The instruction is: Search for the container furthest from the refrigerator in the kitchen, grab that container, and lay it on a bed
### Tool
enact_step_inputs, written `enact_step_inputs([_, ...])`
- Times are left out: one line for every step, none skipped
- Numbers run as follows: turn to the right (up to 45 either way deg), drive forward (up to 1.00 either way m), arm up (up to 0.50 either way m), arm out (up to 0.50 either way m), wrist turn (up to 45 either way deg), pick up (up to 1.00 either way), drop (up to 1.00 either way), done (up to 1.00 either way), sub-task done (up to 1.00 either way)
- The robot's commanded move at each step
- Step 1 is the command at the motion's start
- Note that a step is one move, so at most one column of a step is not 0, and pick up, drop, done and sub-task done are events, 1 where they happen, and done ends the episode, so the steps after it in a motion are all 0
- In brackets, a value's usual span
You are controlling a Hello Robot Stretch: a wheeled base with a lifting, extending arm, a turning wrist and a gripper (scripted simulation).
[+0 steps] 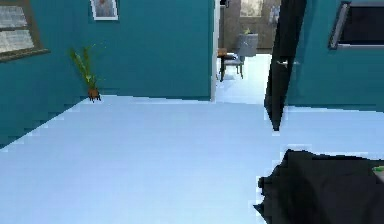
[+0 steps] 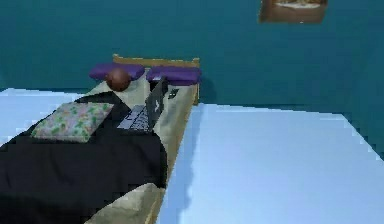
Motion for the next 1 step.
enact_step_inputs([0.0,1.0,0.0,0.0,0.0,0.0,0.0,0.0,0.0])
